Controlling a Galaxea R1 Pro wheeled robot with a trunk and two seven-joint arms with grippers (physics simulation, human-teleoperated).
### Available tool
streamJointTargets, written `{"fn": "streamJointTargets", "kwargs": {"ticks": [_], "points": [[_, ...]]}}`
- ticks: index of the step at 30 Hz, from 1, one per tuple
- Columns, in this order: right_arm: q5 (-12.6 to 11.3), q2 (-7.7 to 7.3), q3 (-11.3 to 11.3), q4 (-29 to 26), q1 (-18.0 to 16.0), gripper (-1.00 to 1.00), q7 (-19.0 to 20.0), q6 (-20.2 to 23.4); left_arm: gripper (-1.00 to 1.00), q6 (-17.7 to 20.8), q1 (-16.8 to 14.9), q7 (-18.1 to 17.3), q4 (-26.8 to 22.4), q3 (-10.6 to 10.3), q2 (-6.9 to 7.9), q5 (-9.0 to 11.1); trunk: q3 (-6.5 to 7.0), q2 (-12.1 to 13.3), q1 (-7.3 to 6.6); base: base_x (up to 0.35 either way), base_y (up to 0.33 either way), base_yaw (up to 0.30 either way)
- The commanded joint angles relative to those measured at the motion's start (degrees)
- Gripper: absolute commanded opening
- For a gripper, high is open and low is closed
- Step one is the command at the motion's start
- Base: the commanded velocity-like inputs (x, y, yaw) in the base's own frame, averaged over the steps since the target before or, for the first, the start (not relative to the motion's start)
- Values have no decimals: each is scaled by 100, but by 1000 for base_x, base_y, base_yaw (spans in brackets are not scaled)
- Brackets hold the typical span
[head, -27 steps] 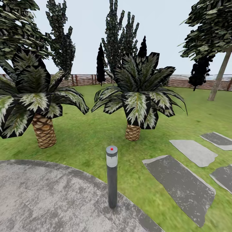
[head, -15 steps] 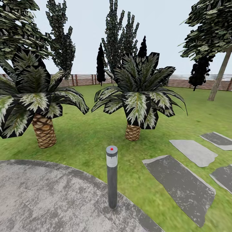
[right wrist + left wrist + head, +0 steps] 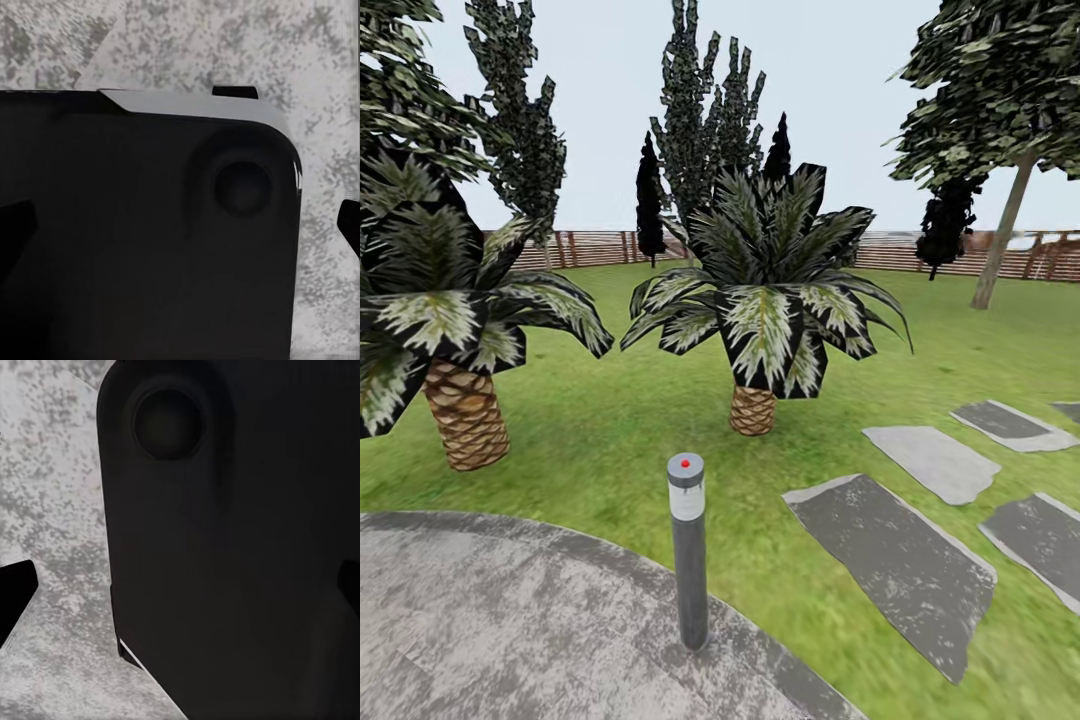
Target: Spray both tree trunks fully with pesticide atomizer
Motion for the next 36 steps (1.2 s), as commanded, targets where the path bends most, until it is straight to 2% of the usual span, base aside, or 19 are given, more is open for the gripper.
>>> {"fn": "streamJointTargets", "kwargs": {"ticks": [1, 4, 9, 14, 36], "points": [[0, 0, -2, 0, 0, 100, 0, 0, 100, -1, 0, 0, 0, -3, 0, 0, 0, 0, 0, 0, 0, -266], [0, 2, 0, 0, 3, 100, 0, 1, 100, -13, 0, 0, -4, -8, 0, 0, 0, 0, 0, 0, 0, -266], [0, 1, 1, 0, 1, 100, -1, -5, 100, -317, 0, 0, -8, -5, 4, 0, 0, 0, 0, 0, 0, -267], [1, 2, 1, -2, 0, 100, -1, -8, 100, -402, 0, 0, -8, -2, 11, 0, 0, 0, 0, 0, 0, -267], [2, 0, 1, -7, 3, 100, 0, -8, 100, -414, 0, 0, -9, -2, 9, 0, 0, 0, 0, 0, 0, -267]]}}
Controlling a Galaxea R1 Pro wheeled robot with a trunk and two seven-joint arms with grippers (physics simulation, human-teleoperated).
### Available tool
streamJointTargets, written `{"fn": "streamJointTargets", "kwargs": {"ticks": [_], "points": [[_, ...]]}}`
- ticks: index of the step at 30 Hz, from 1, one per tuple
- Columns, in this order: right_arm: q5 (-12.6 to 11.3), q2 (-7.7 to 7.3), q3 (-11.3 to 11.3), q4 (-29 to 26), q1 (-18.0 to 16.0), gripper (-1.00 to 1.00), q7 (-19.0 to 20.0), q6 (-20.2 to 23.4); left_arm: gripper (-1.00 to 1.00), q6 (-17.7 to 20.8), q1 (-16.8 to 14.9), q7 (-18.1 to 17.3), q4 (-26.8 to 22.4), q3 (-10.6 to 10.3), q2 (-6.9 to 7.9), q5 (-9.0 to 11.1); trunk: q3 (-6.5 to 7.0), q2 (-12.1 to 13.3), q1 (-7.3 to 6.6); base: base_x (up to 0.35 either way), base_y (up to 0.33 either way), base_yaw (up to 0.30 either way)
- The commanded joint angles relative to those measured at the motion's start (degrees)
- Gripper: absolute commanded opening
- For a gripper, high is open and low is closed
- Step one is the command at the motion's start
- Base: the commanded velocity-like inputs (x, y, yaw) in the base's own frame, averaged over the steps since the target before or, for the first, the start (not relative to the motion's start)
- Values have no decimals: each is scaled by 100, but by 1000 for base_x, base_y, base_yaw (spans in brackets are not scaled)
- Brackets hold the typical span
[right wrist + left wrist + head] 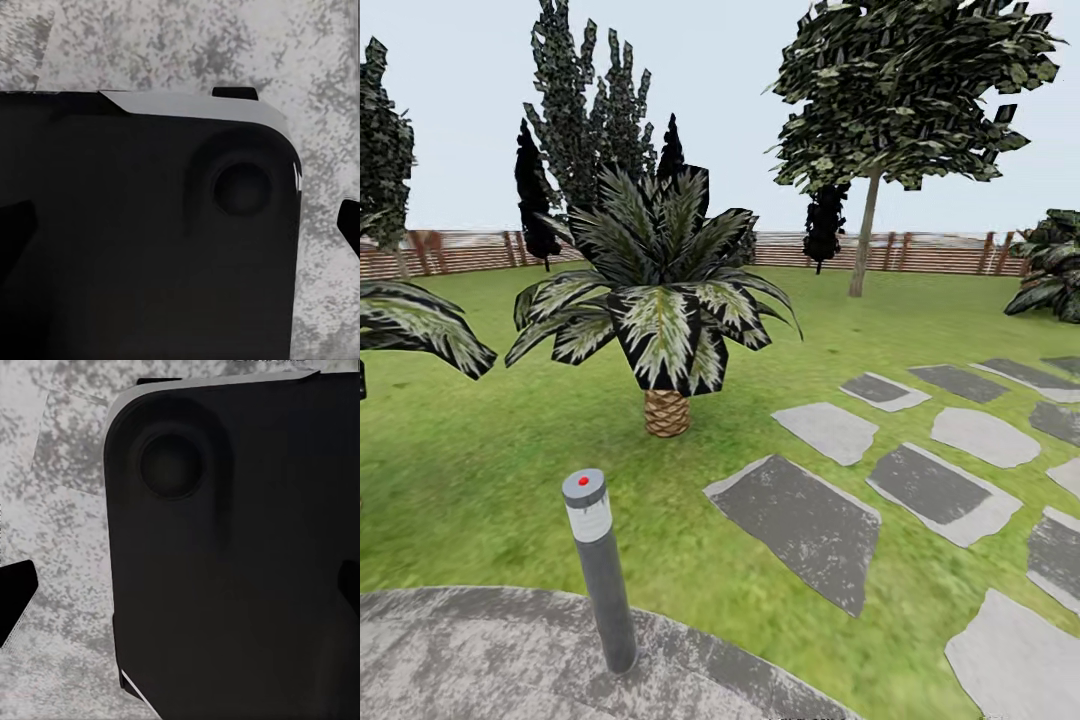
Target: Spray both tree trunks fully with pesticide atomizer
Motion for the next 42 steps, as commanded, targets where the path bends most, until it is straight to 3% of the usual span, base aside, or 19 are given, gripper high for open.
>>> {"fn": "streamJointTargets", "kwargs": {"ticks": [1, 16, 26, 30, 39, 42], "points": [[-1, 0, 0, 1, 0, 100, 0, 0, 100, 0, 0, 0, 0, 0, 0, 0, 0, 0, 0, 0, 0, -267], [-1, 0, -3, -1, -5, 100, -3, 0, 100, 0, 0, 0, 0, -9, -5, 0, 0, 0, 0, 0, -3, -267], [-2, -6, -9, -12, -1, 100, -1, 5, 100, 18, -70, 3, 0, -9, 22, -6, 0, 0, 0, -15, -255, -267], [6, -30, -9, -118, -4, 100, -7, 13, 100, 13, -248, 3, -32, -12, 0, -20, 0, 0, 0, 0, -196, -270], [32, -166, -9, -1659, -6, 100, -30, 34, 100, 90, -1043, 9, -692, -42, -17, -69, 0, 0, 0, 0, -23, -110], [33, -203, -9, -2559, -9, 100, -47, 46, 100, 107, -1370, 15, -944, -40, -13, -60, 0, 0, 0, 0, -1, -7]]}}
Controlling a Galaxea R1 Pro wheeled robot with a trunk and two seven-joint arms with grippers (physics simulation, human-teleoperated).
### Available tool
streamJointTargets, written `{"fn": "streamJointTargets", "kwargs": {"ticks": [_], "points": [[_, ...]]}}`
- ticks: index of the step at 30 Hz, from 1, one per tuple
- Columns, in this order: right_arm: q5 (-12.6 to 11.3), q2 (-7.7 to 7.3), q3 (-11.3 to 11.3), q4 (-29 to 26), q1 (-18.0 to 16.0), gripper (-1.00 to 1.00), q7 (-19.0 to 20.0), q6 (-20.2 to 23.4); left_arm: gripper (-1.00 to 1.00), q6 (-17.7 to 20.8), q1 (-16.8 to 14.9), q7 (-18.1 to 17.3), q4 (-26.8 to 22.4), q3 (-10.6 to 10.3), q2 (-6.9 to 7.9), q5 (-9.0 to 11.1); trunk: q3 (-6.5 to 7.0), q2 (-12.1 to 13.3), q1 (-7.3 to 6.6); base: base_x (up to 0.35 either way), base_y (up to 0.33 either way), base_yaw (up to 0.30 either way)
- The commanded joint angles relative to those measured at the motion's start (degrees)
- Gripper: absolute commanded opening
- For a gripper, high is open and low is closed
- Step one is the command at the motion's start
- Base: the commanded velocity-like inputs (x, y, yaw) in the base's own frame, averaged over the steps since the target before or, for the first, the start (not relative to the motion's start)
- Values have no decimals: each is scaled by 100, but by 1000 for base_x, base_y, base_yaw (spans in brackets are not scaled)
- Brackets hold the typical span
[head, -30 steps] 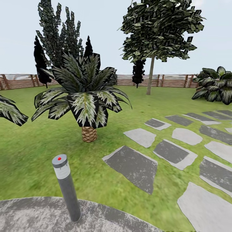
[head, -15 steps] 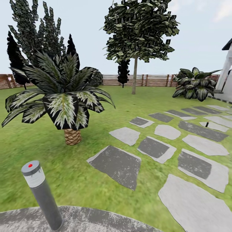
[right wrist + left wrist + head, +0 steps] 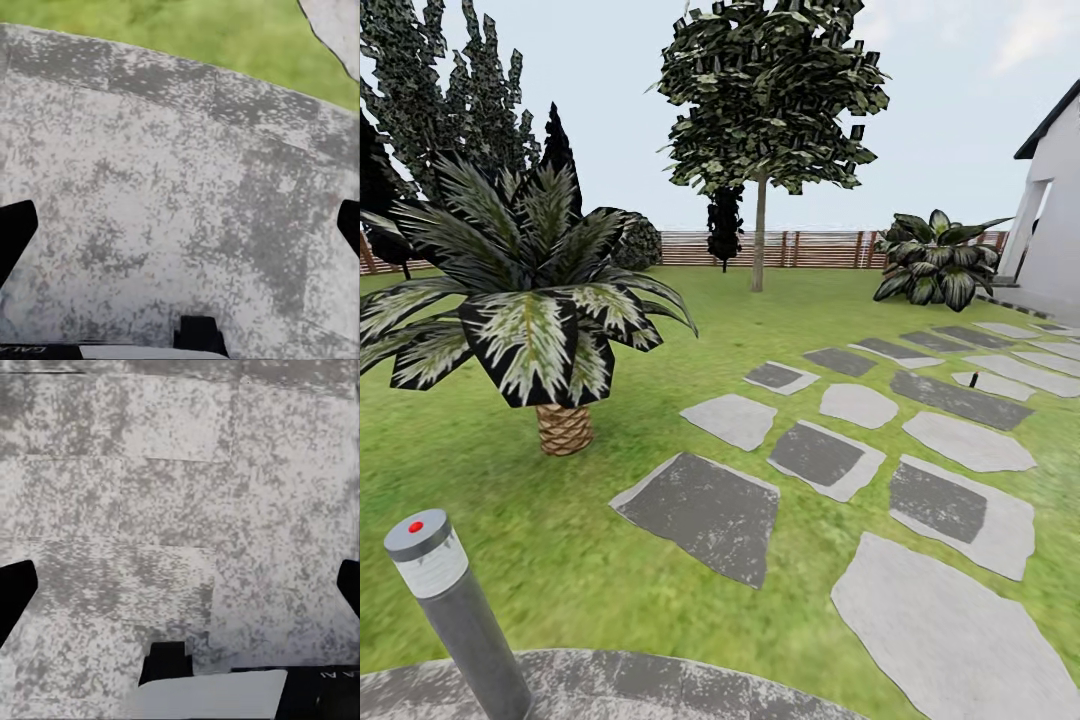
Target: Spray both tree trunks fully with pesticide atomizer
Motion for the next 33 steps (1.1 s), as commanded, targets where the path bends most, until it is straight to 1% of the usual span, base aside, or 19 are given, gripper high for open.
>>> {"fn": "streamJointTargets", "kwargs": {"ticks": [1, 4, 5, 7, 10, 13, 16, 21, 27, 31, 33], "points": [[-4, -4, -1, -345, 0, 100, -2, 7, 100, 1, -111, 1, -51, 4, -1, 13, -2, 0, 0, 0, 0, -3], [-26, 14, 2, -1257, -3, 100, -2, 14, 100, -40, -384, -10, -156, 18, -3, 37, -2, 0, 0, 0, 0, -1], [-32, 19, 8, -1443, -3, 100, 0, 18, 100, -59, -421, -12, -212, 18, -4, 37, -2, 0, 0, 0, 0, 0], [-37, 27, 16, -1690, -13, 100, 1, 18, 100, -78, -454, -13, -360, 14, -6, 28, -2, 0, 0, 0, 0, 0], [-42, 33, 23, -1954, -130, 100, 7, 17, 100, -78, -479, 16, -787, 8, -8, 5, -2, 0, 0, 0, 0, 0], [-35, 35, 26, -2029, -374, 100, 23, 13, 100, -32, -492, 61, -1299, 11, -6, 18, -2, 0, 0, 0, 0, 0], [-30, 36, 29, -2019, -484, 100, 38, -1, 100, -25, -504, 75, -1482, 39, -11, 69, -2, 0, 0, 0, 0, 0], [-37, 35, 31, -2006, -530, 100, 53, -10, 100, -54, -485, 80, -1500, 66, -74, 162, -2, 0, 0, 0, 0, 0], [-48, 36, 29, -2003, -537, 100, 47, -10, 100, -131, -451, 68, -1490, 55, -92, 190, -2, 0, 0, 13, 0, 0], [-48, 44, 40, -1985, -539, 100, 43, -12, 100, -173, -466, 84, -1485, 74, -82, 198, -2, 0, 0, 217, 0, 0], [-46, 67, 45, -1917, -534, 100, 40, -34, 100, -190, -469, 88, -1480, 128, -77, 201, -2, 0, 0, 300, -2, 0]]}}
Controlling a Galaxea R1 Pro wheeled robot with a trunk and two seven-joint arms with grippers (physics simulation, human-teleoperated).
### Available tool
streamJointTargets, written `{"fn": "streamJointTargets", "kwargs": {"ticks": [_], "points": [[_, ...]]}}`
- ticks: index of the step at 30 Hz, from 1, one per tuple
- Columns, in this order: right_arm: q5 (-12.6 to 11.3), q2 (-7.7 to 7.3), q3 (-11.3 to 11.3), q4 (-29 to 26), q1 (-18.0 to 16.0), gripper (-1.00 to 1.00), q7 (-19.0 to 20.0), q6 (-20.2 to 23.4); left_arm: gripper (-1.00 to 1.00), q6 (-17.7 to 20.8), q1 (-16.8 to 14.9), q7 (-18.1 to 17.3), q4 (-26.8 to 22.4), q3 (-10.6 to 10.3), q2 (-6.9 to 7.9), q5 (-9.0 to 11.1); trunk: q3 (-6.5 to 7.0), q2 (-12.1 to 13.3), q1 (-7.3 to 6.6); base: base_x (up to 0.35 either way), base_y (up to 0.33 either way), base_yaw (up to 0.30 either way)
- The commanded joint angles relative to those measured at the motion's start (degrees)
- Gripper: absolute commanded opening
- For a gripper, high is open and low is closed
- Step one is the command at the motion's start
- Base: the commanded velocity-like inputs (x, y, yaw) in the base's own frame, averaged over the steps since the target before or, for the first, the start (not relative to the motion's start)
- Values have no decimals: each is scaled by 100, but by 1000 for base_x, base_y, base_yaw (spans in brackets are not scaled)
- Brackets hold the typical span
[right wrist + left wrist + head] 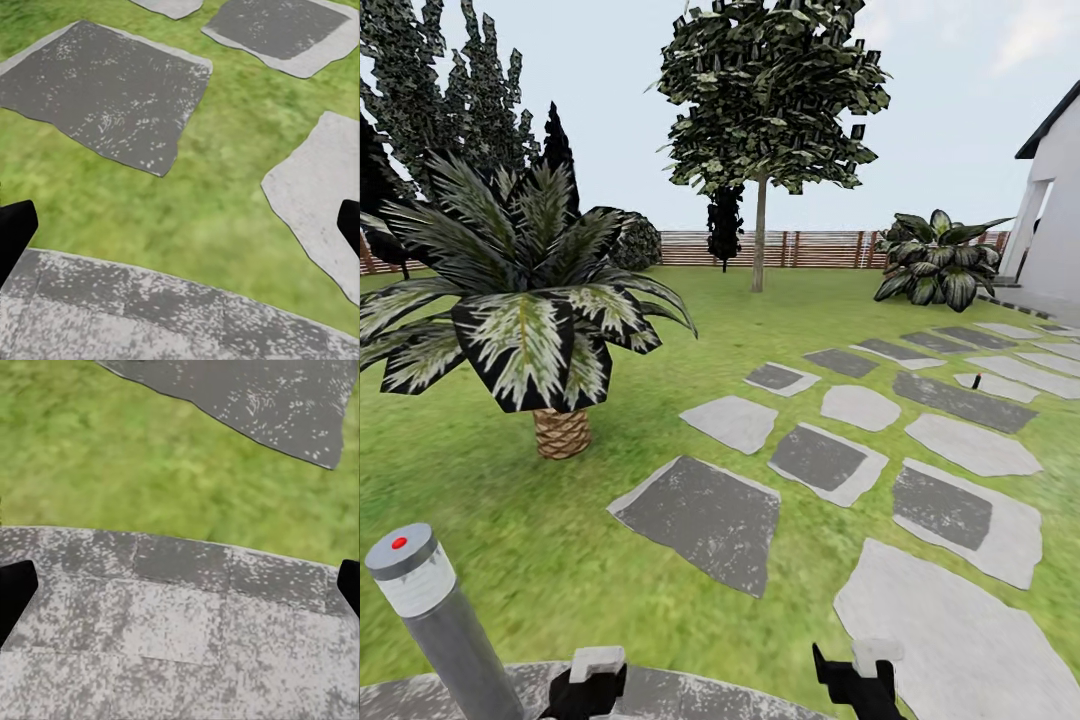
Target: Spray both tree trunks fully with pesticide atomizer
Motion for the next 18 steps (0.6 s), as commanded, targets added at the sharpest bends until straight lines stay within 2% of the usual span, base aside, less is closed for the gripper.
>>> {"fn": "streamJointTargets", "kwargs": {"ticks": [1, 10, 18], "points": [[0, 8, 1, 22, 1, 100, 0, -4, 100, -3, 0, 1, 1, 17, 1, 0, 0, 0, 0, 315, -16, 0], [9, 48, 17, 263, -1, 100, 15, -25, 100, -29, -10, -8, 149, 96, -14, 0, 0, 0, 0, 310, -140, -10], [14, 50, 19, 290, -2, 100, 16, -21, 100, -27, -11, -37, 171, 87, -23, -7, 0, 0, 0, 293, -195, -227]]}}
